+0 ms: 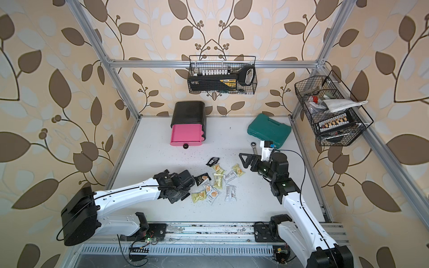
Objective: Place the cookies into the drawer by color
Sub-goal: Pick up the cookie at the center of the board, then place the cookie in the drawer.
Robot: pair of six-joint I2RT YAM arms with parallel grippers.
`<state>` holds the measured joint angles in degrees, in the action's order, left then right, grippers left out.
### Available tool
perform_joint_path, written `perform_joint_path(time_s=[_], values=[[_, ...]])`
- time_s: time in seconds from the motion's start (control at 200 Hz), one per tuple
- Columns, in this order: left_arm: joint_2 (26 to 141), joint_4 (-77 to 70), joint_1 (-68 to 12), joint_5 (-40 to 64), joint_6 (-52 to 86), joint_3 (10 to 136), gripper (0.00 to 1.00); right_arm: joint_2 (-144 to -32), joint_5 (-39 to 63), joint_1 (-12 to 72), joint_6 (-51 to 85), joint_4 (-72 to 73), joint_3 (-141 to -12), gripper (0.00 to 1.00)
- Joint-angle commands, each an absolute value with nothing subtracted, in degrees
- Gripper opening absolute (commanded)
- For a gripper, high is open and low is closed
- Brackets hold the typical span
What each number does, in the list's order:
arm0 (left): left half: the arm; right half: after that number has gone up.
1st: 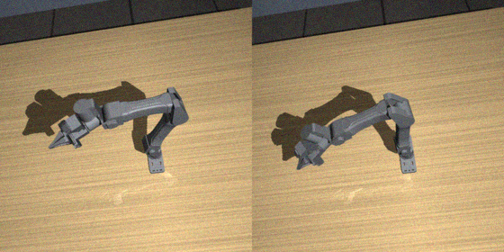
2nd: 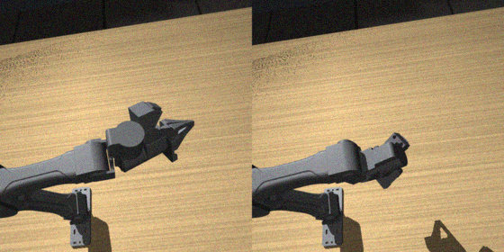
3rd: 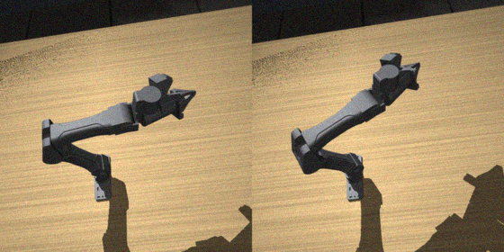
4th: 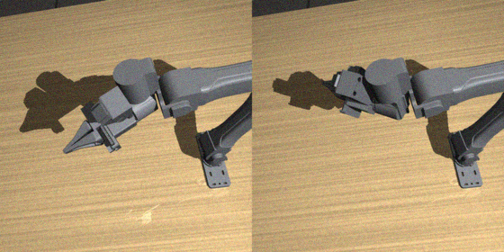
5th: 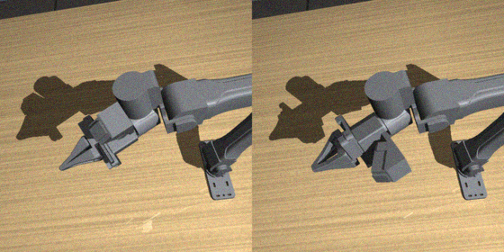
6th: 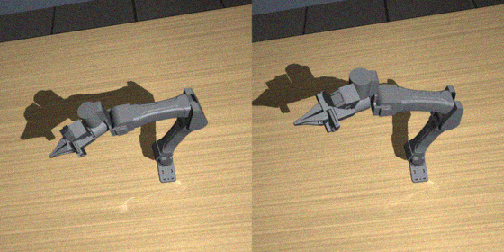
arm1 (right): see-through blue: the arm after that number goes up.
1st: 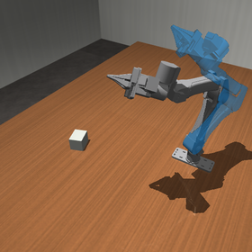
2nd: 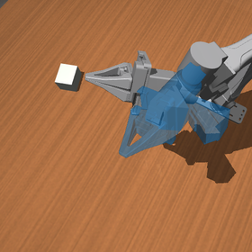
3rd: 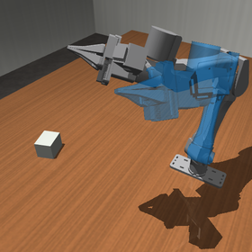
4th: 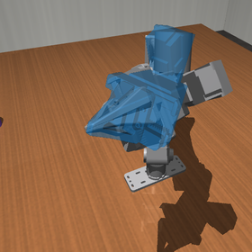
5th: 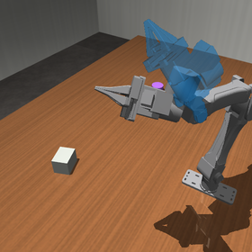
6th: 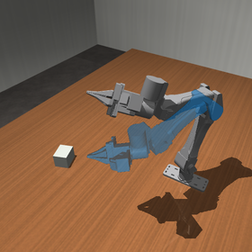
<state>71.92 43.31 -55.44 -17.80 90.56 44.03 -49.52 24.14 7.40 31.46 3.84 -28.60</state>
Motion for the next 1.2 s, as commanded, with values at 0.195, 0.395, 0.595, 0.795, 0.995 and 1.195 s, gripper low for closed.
perform_joint_path(time_s=[0.195,0.395,0.595,0.795,0.995,1.195], values=[[69.5,51.3,-42.9,-24.4,61.9,67.6,0.28,-48.4,22.6,7.7,30.7,3.5,-27.5,0.99],[77.9,48.2,-30.9,-18.7,46.5,84.3,0.28,-47.6,22.5,7.8,30.4,3.1,-27.7,0.99],[93.1,50.5,-24.3,-15.9,37.6,98.2,0.28,-46.9,22.1,7.8,30.2,2.9,-27.4,0.99],[103.1,51.1,-21.5,-17.8,34.6,103.3,0.30,-46.7,22.1,7.8,30.5,3.1,-27.3,0.99],[106.2,47.2,-18.9,-15.5,35.1,101.0,0.33,-46.6,22.1,8.1,30.4,3.1,-27.4,0.99],[108.1,45.2,-18.2,-13.3,34.9,100.8,0.34,-46.8,21.8,8.4,30.2,3.1,-27.5,0.99]])
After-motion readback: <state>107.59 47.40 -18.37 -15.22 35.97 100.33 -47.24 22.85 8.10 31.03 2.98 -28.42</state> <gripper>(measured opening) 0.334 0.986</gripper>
